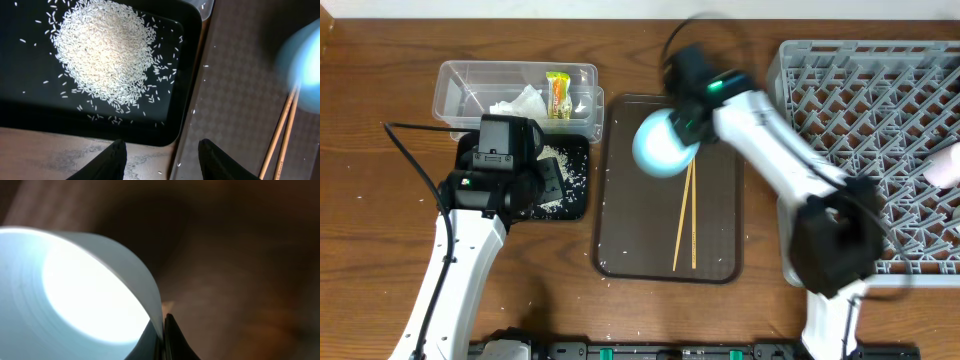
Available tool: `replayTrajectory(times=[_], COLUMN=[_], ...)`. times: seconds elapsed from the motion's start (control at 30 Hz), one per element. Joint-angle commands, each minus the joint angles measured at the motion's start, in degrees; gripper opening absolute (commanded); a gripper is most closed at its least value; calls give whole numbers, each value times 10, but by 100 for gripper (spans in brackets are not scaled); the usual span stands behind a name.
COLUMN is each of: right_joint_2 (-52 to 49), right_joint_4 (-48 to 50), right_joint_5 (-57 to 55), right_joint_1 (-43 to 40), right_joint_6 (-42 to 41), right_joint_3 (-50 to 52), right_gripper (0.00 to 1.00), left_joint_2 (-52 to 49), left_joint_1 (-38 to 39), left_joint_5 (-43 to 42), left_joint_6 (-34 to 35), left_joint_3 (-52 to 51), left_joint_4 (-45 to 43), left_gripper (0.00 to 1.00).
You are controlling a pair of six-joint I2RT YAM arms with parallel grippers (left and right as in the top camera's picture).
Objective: Sort waste into correct bins and load items into the dishwasher rack
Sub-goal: 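Carry the light-blue bowl with the right gripper into the rack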
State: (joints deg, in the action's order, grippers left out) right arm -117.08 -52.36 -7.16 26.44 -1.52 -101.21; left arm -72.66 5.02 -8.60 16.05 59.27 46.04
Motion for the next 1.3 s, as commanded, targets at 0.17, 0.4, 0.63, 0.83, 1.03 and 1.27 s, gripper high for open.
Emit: replayTrajectory(times=[0.17, 0.4, 0.63, 0.83, 1.03, 1.27], right_joint_2=[110, 79, 12, -38, -73, -116], right_joint_4=[163, 308, 408, 414, 385, 324], right_joint_5=[-450, -541, -625, -631, -631, -631], right_joint_1=[-125, -226, -305, -345, -342, -337], right_joint_6=[23, 118, 232, 239, 211, 159], right_joint_3=[-27, -26, -26, -26, -12, -5], right_gripper=[1, 1, 1, 1, 1, 1], left_joint_2=[-3, -3, -3, -3, -3, -3], left_joint_1=[-1, -1, -1, -1, -1, -1], left_joint_5=[7, 7, 7, 7, 7, 7], left_joint_6=[-4, -4, -4, -3, -3, -3], left_joint_3=[2, 2, 2, 2, 2, 2], left_joint_4=[0, 0, 0, 0, 0, 0], left_gripper=[50, 50, 50, 50, 50, 50])
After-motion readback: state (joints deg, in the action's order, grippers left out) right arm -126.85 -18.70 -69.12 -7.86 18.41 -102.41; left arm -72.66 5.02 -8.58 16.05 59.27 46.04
